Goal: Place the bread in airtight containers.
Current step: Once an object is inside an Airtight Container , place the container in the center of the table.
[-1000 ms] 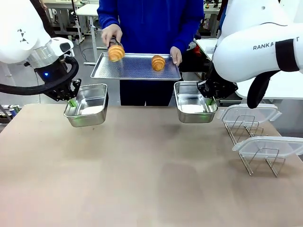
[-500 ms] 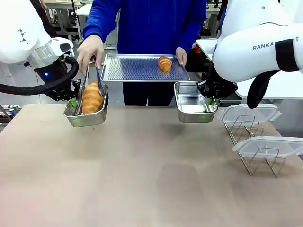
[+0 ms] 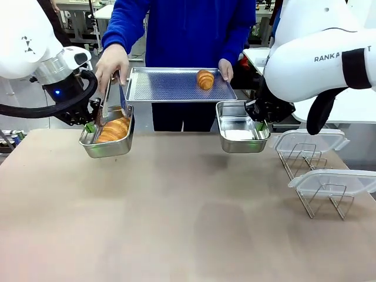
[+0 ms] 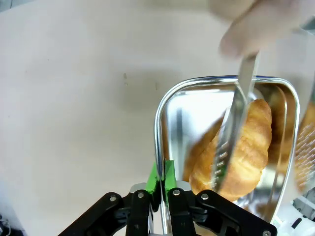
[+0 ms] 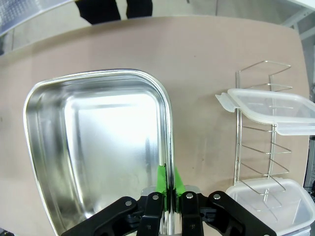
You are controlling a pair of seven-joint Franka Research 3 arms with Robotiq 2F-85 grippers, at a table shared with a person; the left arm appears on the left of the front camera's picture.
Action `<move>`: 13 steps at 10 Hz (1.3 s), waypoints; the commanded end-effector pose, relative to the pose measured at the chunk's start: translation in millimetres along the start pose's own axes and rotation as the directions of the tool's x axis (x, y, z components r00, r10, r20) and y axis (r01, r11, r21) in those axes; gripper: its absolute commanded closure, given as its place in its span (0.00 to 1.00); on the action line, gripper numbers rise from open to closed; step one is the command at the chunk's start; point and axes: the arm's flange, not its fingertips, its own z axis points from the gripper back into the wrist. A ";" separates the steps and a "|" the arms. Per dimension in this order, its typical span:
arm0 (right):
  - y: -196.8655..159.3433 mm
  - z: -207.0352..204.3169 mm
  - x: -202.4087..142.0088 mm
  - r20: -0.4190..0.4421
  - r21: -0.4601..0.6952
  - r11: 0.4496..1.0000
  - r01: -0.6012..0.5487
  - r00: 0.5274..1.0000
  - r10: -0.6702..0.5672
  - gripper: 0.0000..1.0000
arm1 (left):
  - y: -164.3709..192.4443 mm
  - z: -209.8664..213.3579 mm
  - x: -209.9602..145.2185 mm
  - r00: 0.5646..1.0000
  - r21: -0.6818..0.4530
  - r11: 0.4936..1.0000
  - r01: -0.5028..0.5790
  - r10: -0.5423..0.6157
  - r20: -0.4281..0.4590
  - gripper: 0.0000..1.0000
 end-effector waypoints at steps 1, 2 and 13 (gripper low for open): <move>0.4 3.5 0.5 0.012 -0.005 1.000 0.006 1.000 -0.006 1.00 | -1.0 2.7 0.1 1.000 -0.003 1.000 0.005 -0.005 0.006 1.00; 0.4 3.5 0.5 0.012 -0.005 1.000 0.006 1.000 -0.006 1.00 | -1.0 2.7 0.1 1.000 -0.003 1.000 0.005 -0.005 0.006 1.00; 0.4 3.5 0.5 0.012 -0.005 1.000 0.006 1.000 -0.006 1.00 | 38.3 -63.9 -14.3 0.999 0.039 0.999 -0.026 0.027 -0.028 0.95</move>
